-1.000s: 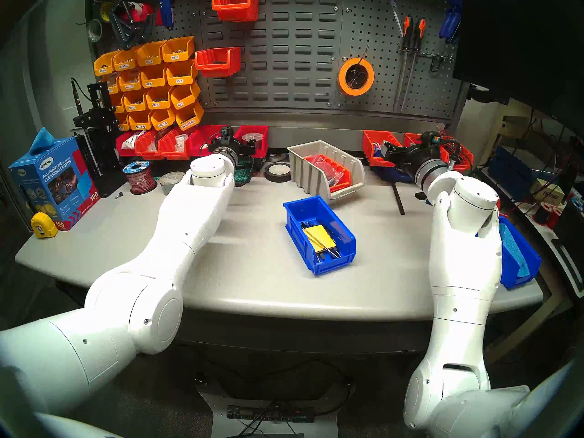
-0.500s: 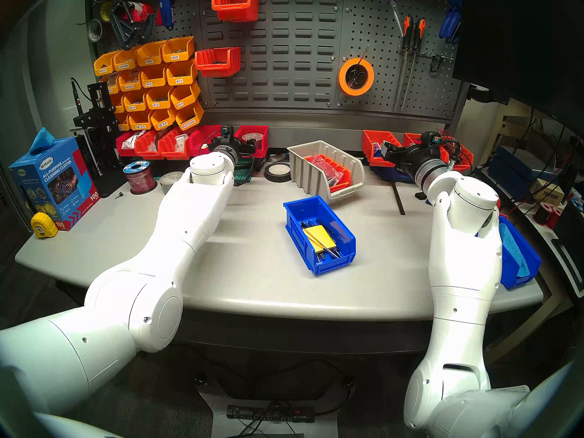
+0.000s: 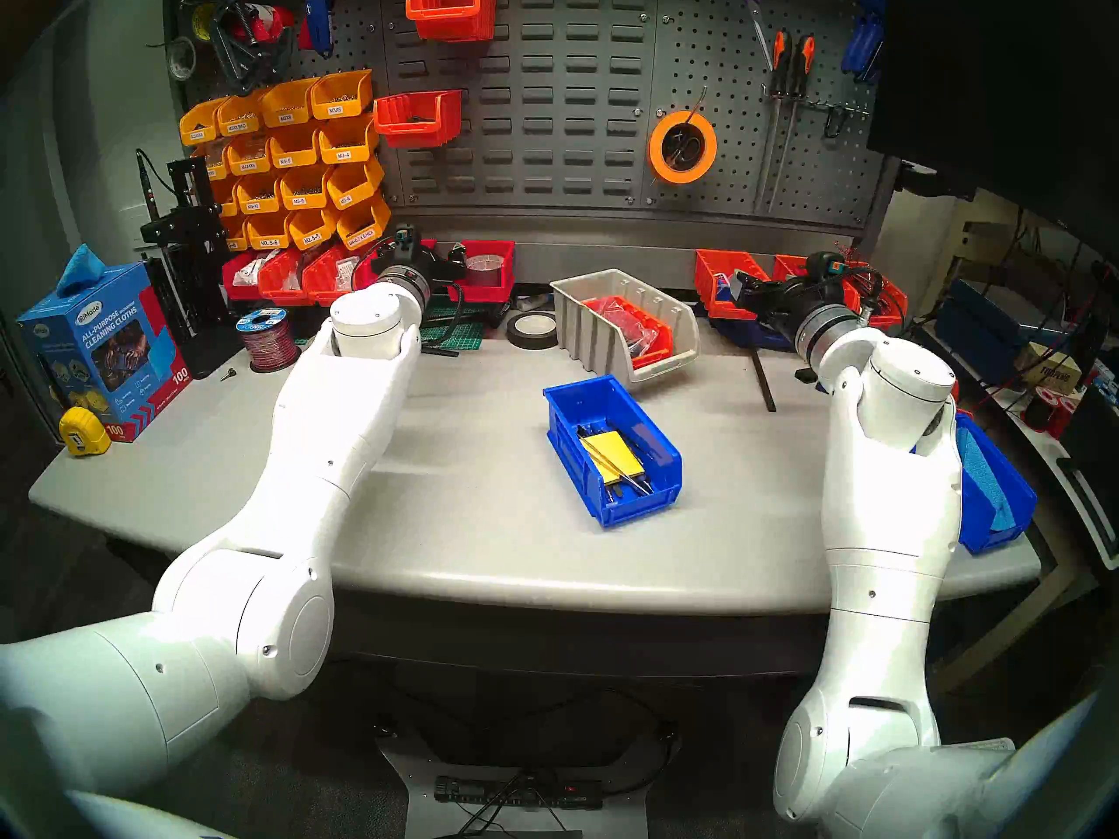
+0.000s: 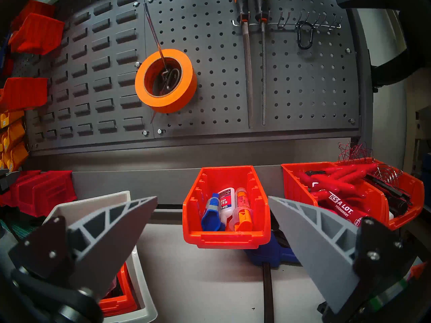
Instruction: Hang all the unorganized tool boxes onto the wall
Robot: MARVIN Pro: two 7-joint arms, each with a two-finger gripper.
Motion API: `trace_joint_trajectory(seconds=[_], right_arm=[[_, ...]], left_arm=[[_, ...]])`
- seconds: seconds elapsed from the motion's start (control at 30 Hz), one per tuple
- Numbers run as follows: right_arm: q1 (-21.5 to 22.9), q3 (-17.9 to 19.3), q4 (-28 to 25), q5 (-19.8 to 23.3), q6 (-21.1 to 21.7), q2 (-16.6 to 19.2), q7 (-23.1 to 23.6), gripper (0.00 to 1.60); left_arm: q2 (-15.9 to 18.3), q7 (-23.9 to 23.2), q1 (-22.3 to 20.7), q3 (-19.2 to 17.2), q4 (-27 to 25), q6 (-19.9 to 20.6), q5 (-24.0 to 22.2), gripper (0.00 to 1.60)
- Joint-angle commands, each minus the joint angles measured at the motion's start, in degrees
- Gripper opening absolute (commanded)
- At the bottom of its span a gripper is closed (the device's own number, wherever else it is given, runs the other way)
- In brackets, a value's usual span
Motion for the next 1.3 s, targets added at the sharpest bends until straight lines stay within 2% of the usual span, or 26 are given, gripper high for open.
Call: trace_joint_trajectory(seconds=[0.0,0.1,0.17,0.27,0.43,0.67,0.77,0.9,1.27], right_arm=[[0.41,0.00,-0.75,0.05,-0.14,0.08,0.04,1.60],[0.42,0.00,-0.74,0.05,-0.14,0.08,0.04,1.60],[0.42,0.00,-0.72,0.05,-0.15,0.08,0.04,1.60],[0.42,0.00,-0.72,0.05,-0.15,0.08,0.05,1.60],[0.42,0.00,-0.72,0.05,-0.15,0.09,0.05,1.60],[0.42,0.00,-0.73,0.05,-0.15,0.08,0.05,1.60],[0.42,0.00,-0.74,0.05,-0.15,0.08,0.04,1.60],[0.41,0.00,-0.77,0.05,-0.14,0.08,0.04,1.60],[0.37,0.01,-0.88,0.05,-0.11,0.06,0.02,1.60]], left_arm=[[1.60,-1.48,2.35,0.02,-6.60,0.37,0.11,1.60],[1.87,-1.83,3.18,-0.11,-7.93,0.48,0.10,1.60],[2.40,-2.57,5.30,-0.36,-11.38,1.42,0.03,1.60],[2.70,-2.94,5.97,-0.52,-12.45,1.85,0.04,1.60],[3.67,-4.67,9.15,-0.71,-17.67,4.04,-0.03,1.60],[4.42,-6.25,11.09,-1.19,-21.36,5.95,-0.40,1.60],[4.74,-7.63,12.64,-1.84,-24.77,8.03,-1.40,1.60],[5.09,-8.57,13.71,-2.12,-26.87,9.82,-1.92,1.60],[6.33,-10.78,18.37,-3.04,-37.06,19.75,-3.23,1.60]])
